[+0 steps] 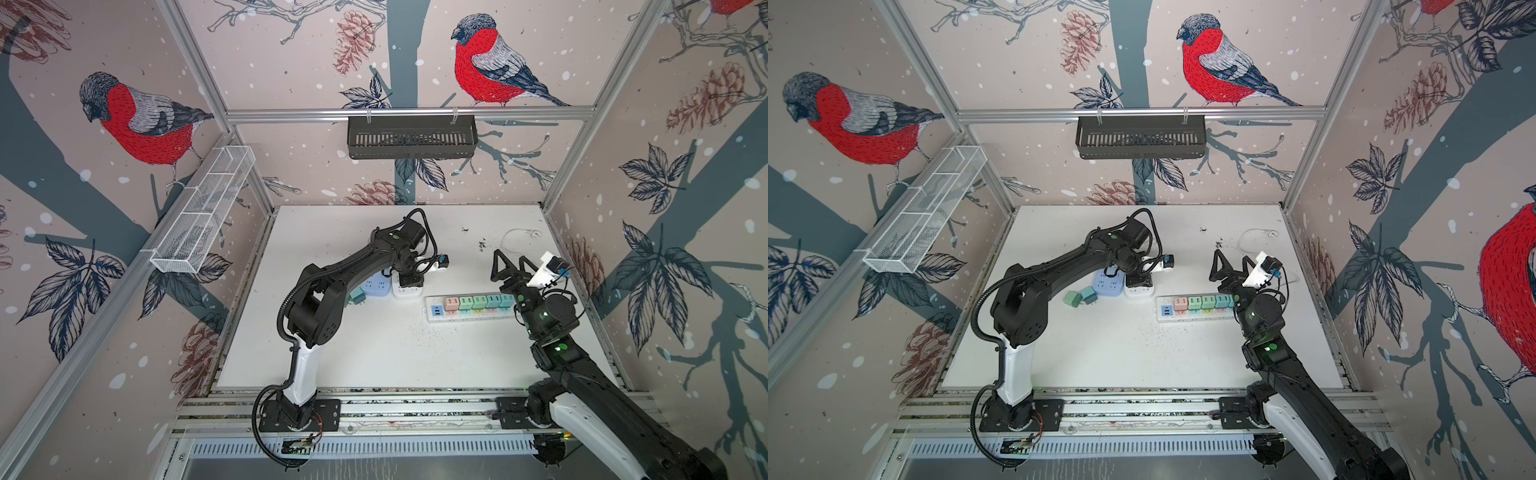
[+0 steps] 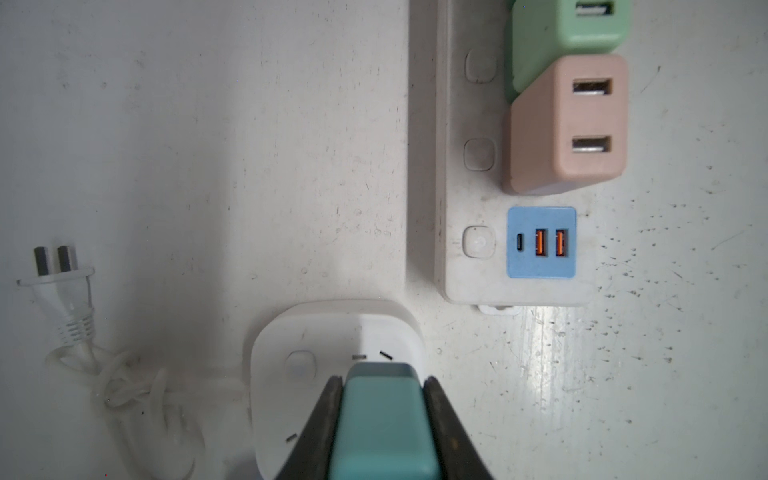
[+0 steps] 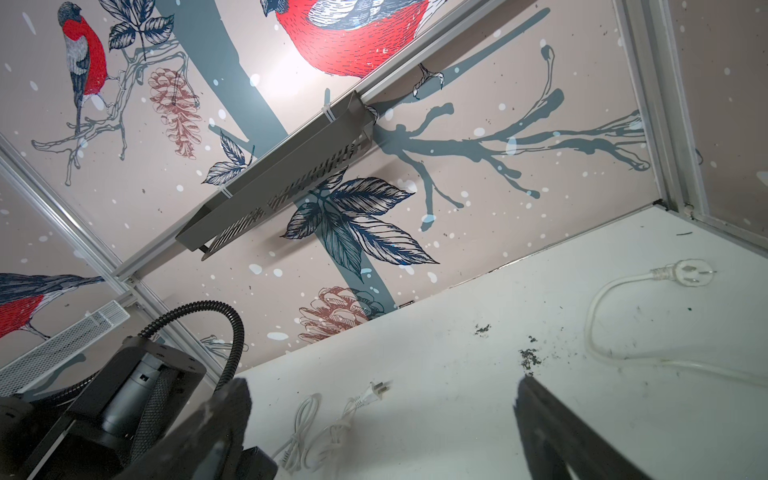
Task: Insert the plug
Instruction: 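Lower the teal adapter toward the white power cube's socket with the left gripper, then press the teal adapter into the white cube and open the left gripper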
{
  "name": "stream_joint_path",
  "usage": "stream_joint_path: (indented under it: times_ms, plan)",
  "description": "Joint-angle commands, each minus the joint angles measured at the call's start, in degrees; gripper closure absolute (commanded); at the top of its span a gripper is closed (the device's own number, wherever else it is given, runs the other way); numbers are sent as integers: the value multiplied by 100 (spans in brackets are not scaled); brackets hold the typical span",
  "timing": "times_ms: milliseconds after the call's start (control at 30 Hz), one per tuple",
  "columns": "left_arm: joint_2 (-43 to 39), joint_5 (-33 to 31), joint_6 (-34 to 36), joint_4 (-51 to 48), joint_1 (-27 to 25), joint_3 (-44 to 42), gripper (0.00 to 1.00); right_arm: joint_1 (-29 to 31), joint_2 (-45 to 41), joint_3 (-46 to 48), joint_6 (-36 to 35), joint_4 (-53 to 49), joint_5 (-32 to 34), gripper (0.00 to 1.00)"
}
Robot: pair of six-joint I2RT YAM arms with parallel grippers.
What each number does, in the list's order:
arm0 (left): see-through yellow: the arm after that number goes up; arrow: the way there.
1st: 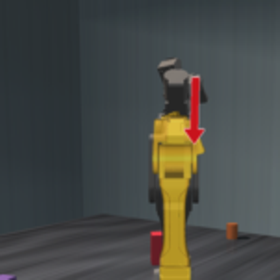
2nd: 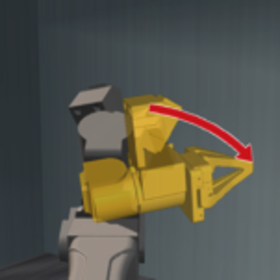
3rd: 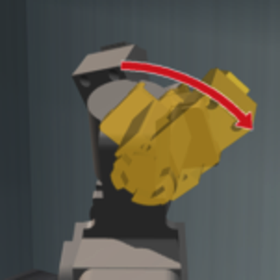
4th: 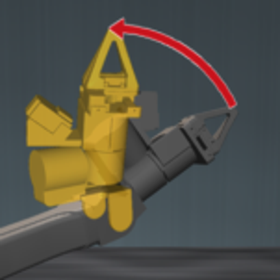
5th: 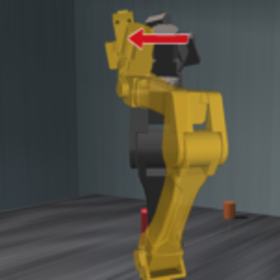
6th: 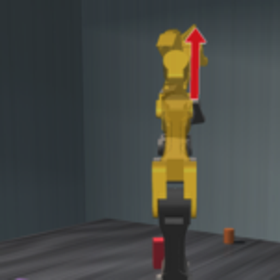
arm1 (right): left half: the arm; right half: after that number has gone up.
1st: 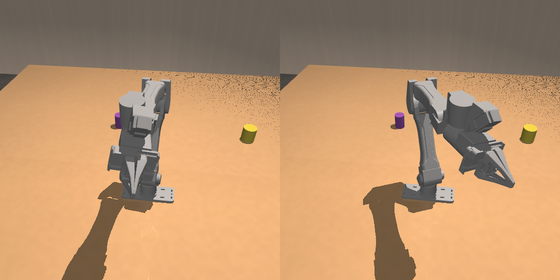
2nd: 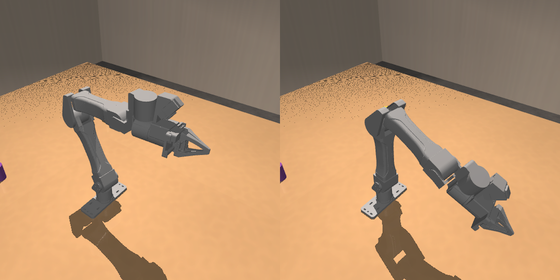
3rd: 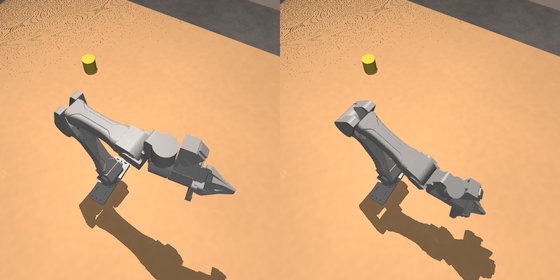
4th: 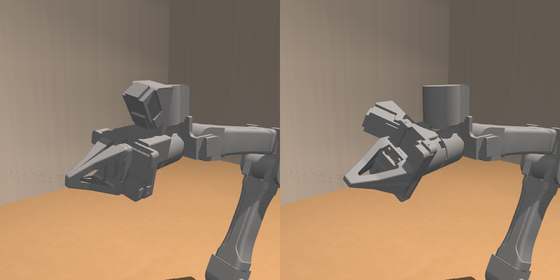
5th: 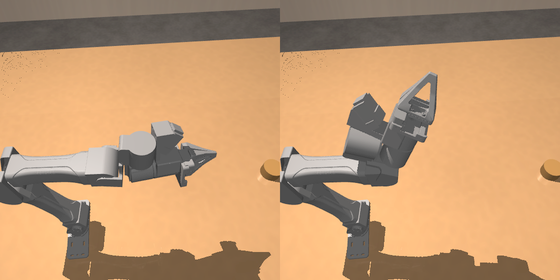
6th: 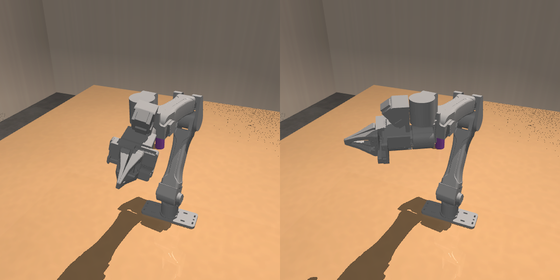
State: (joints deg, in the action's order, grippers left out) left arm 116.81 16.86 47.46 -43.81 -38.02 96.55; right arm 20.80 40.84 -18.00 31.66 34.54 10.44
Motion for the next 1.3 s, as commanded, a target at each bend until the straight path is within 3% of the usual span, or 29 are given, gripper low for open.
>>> stream_joint_path:
  times_ms: [0, 1267]
  plan:
    - [75, 87, 140, -114, 8, -6, 100, -18, 70, -60, 80, -14, 71, 0]
    - [631, -264, -83, -239, 170, 482, 100, -148, 68, -94, 402, -127, -31, 0]
